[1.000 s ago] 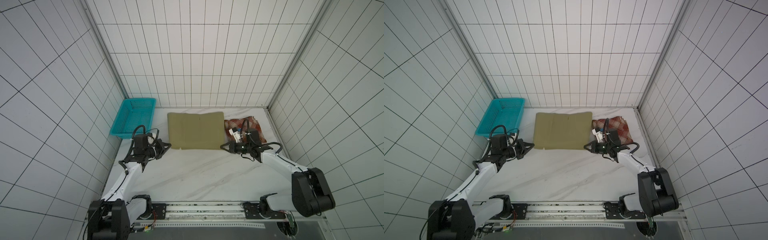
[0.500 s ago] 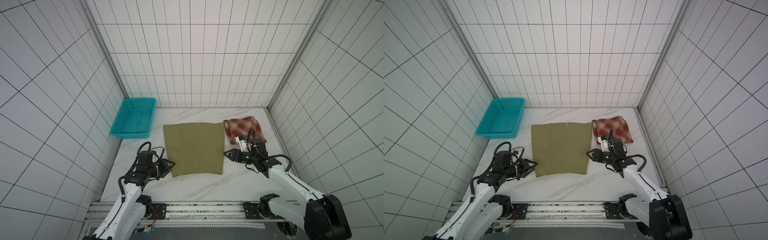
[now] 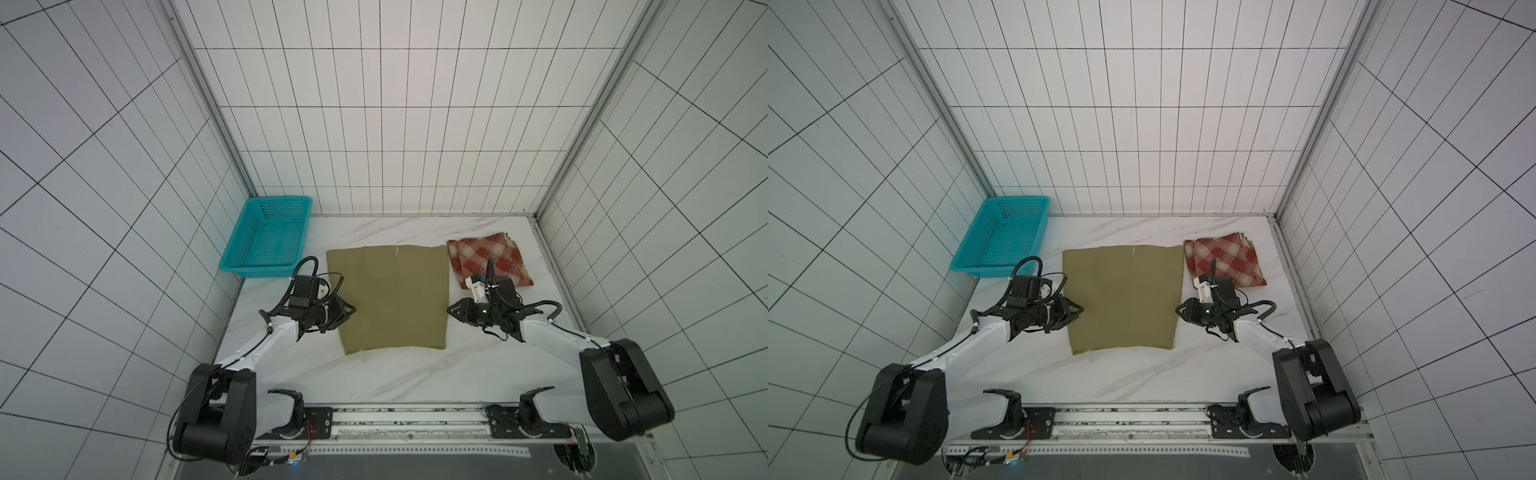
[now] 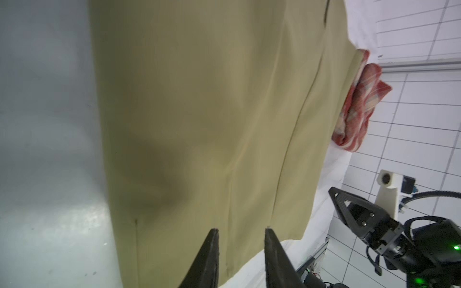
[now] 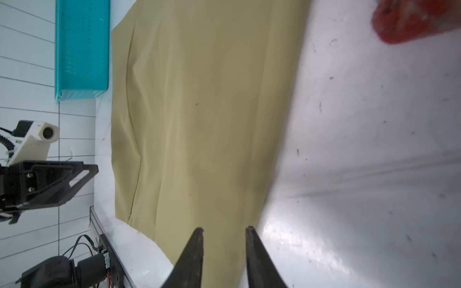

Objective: Fold and stack skirts
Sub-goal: Fold the skirt at the center of the table, then rotate the skirt at the center of the table.

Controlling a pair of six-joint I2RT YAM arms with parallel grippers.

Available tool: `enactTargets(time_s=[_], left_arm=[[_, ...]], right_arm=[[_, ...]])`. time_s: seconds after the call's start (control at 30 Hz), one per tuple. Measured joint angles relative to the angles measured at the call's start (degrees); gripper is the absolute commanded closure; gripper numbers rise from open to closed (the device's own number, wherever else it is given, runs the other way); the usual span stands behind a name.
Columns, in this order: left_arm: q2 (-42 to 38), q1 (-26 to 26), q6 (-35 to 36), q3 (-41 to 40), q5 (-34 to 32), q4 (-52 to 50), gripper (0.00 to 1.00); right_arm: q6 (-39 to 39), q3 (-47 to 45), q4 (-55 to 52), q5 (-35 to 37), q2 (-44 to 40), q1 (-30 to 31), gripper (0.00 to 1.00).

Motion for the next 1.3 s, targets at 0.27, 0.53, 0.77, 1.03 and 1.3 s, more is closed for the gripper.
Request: enactTargets(time_s=[0.27,0.53,0.77,1.03,1.3], left_arm=[[4.87,-5.18,1.44,-3.30,-2.62,4.74,0.71],[5.64,-6.88,-0.13,-8.33,-1.68,11.08,0.71],[4.28,-10.21,-3.04,-10.84,-2.21,15.23,0.71],[-0.31,-19.78,-9.05,-14.23,-6.25,17.44,0.71],[-0.50,-22.27,-5.22,-5.27,-8.66,7.10,0.71]], right_arm=[[-0.61,7.37,3.69,1.79,12.24,0.00,0.92],[-2.60,16.85,3.58,2.05,23.04,0.00,0.92],[-5.42,26.64,1.57,2.60,31.41,0.00,0.92],[-8.48,39.87,-1.77,2.82,40.04,-0.07,0.93],[-8.74,40.83,-6.32,3.61,31.65,-0.07,0.91]])
